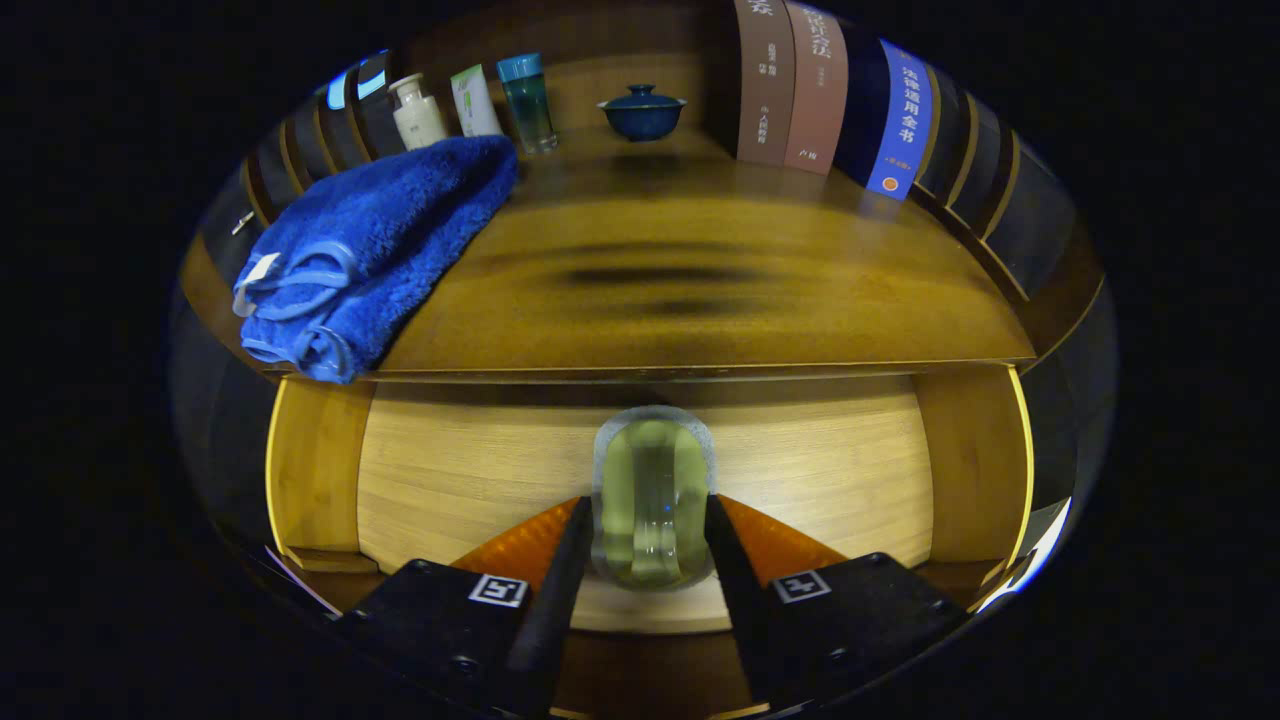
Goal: Pull open the drawer, take out the items inside it, and place them on the countertop above the cabinet.
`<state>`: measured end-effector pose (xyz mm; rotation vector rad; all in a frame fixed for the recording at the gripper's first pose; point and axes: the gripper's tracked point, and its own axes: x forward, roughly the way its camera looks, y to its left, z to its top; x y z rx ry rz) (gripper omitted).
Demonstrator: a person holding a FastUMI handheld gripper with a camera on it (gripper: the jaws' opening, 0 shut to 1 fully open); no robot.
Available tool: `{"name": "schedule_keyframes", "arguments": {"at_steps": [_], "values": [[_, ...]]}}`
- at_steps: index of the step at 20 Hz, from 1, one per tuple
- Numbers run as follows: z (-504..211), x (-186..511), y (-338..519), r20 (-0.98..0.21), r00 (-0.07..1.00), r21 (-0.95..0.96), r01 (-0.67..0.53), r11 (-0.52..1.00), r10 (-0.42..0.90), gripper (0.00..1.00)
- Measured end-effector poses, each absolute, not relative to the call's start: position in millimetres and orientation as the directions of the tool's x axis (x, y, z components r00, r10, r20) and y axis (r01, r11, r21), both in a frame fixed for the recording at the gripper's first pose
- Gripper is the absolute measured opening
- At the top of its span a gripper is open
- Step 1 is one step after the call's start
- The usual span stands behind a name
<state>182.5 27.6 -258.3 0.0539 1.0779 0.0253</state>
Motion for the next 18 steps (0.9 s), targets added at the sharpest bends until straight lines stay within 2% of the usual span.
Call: {"name": "schedule_keyframes", "arguments": {"at_steps": [2,4,9,18], "values": [[-272.1,181.4,27.0,-0.888,0.458,0.068,0.023,0.997,0.05,0.48],[-266.5,186.6,26.1,-0.873,0.487,0.047,0.01,0.999,0.036,0.22],[-249.9,174.9,29.5,-0.865,0.499,0.066,0.0,0.998,0.057,0.22],[-165.3,131.3,29.6,-0.816,0.572,0.095,-0.009,0.995,0.083,0.22]]}}
